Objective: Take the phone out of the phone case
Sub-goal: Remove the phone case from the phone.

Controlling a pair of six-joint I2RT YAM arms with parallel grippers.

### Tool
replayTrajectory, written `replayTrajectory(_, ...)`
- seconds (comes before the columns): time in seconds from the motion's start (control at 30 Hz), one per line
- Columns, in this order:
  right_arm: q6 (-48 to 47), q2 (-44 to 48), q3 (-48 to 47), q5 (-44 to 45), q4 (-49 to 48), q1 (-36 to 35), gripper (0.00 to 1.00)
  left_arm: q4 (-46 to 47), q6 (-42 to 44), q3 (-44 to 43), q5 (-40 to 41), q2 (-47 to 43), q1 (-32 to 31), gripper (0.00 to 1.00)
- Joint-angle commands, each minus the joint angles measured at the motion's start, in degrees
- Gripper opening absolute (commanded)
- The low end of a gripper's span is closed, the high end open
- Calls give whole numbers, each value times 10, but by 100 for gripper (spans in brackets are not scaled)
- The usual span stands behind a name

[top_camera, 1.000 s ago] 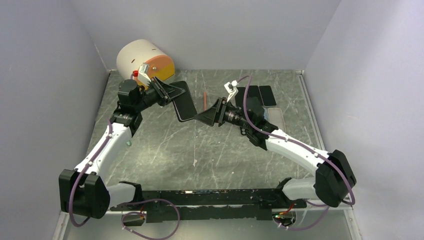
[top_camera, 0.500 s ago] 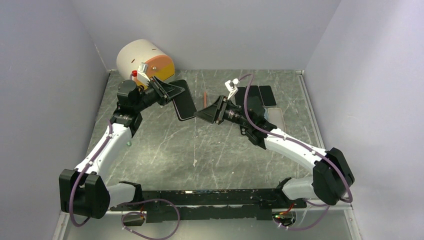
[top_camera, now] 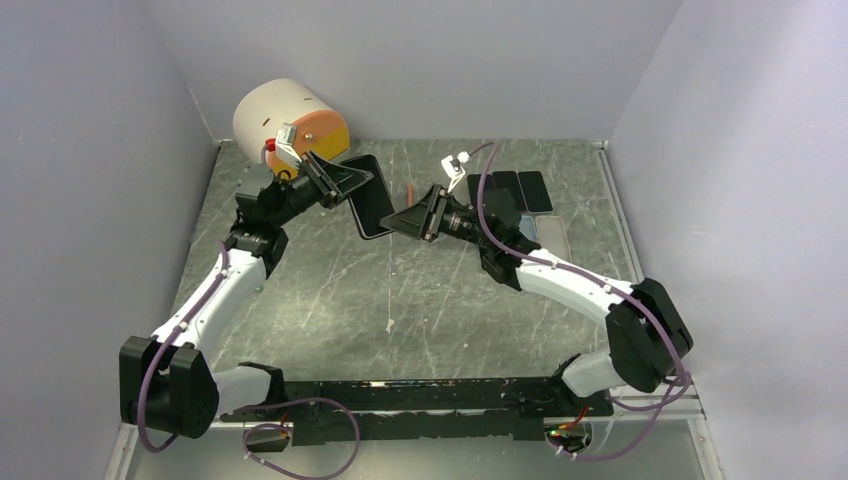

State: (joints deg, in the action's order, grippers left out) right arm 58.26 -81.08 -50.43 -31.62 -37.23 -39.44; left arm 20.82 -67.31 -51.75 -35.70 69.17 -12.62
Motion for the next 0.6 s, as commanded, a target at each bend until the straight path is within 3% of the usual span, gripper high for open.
replayTrajectory(0.0, 38, -21, -46, -23, -95, -4, 44, 69, -16, 4, -6, -20, -25, 2)
replayTrajectory(0.13, 55, -43, -67, -34, -117, -4, 34, 65, -1, 16, -6, -20, -36, 3)
replayTrajectory(0.33, 79, -53, -67, -42, -144, 8, 0, 11, 47, 28, 2, -42, -35, 4)
replayTrajectory(0.57, 64, -34, -63, -45, -109, 24, 0, 1, 54, 48, 9, -58, -28, 30)
